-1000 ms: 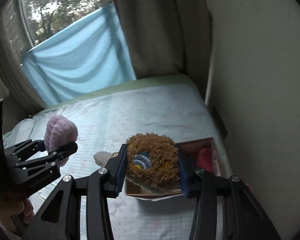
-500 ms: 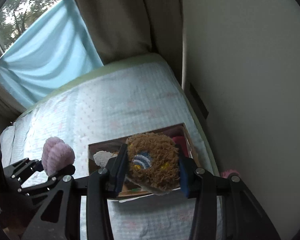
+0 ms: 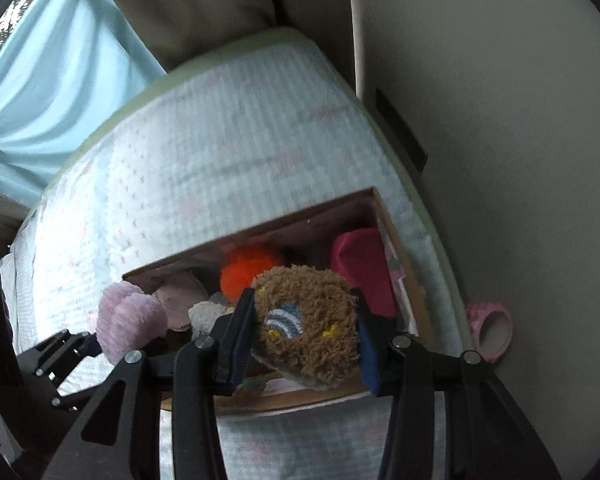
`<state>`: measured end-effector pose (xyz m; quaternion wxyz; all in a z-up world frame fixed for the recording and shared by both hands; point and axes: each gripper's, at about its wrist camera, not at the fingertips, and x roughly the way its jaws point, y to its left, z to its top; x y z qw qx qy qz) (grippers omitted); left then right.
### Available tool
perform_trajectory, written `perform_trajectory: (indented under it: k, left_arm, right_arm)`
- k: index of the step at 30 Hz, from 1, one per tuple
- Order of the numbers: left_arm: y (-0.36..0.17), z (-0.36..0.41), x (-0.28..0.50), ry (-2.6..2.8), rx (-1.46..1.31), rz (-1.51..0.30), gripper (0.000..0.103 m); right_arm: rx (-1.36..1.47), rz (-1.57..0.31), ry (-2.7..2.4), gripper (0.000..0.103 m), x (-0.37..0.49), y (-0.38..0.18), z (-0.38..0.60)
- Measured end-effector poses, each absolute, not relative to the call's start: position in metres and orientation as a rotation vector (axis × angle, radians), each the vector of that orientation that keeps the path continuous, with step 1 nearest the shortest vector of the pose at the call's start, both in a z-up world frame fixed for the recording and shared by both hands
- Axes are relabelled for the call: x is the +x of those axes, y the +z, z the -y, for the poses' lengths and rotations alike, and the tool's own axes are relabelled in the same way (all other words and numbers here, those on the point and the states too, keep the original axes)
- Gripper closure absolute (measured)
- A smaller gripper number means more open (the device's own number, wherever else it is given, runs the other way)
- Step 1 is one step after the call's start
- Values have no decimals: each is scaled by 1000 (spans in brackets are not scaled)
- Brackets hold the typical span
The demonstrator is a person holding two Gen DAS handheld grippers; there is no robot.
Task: Organize soft objects
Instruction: 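Open both tools to drop the knit item and plush into the box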
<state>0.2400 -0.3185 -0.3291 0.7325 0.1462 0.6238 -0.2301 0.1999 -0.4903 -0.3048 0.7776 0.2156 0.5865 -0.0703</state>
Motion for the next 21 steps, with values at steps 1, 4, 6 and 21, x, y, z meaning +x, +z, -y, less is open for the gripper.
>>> perform_trajectory:
  k: [1,4,6,21]
  left_arm:
    - [-332,320,236,-503,326,-1383,62]
    - [-341,321,233,-498,338,-1396,61]
    - [-340,320,232,-492,354,-1374,35]
    - [-332,307,222,-460,357,-1373,0]
  right_arm:
    - [482,-1282,-145,61,203,-312,491]
    - [518,-1308,-127,56,209,-324,492]
    - [539,-1318,-138,50,212,-332,494]
    - [575,-1360,-159,0,197,-339,496]
